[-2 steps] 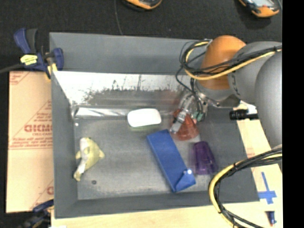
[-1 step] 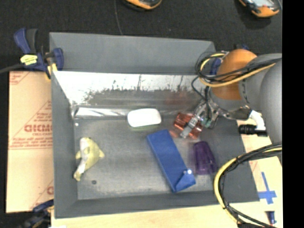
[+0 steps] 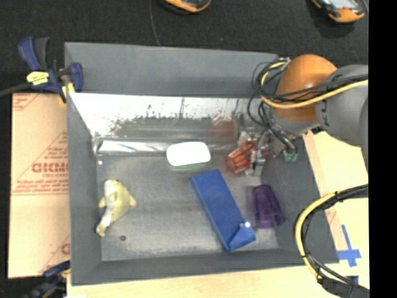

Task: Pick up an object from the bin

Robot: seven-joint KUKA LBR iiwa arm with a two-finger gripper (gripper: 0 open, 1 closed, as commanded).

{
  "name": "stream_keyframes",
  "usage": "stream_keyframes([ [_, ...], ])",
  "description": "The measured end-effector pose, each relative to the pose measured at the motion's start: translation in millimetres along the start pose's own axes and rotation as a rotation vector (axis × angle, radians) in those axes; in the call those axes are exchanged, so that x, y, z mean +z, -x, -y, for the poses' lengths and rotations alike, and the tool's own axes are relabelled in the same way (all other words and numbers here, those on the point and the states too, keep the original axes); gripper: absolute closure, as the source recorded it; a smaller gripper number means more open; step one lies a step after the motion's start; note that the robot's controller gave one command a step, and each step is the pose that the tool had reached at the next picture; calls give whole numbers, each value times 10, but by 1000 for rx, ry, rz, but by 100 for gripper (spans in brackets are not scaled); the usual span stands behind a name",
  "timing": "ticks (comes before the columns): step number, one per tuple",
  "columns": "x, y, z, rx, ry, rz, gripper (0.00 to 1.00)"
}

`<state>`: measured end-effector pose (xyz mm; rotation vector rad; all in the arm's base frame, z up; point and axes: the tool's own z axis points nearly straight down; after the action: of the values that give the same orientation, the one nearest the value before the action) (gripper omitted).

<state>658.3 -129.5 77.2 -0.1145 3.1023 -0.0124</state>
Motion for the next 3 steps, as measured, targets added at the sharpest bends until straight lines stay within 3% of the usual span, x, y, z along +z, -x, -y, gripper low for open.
stream_keyframes([
  [3, -265, 14, 14, 1, -2, 6, 100],
])
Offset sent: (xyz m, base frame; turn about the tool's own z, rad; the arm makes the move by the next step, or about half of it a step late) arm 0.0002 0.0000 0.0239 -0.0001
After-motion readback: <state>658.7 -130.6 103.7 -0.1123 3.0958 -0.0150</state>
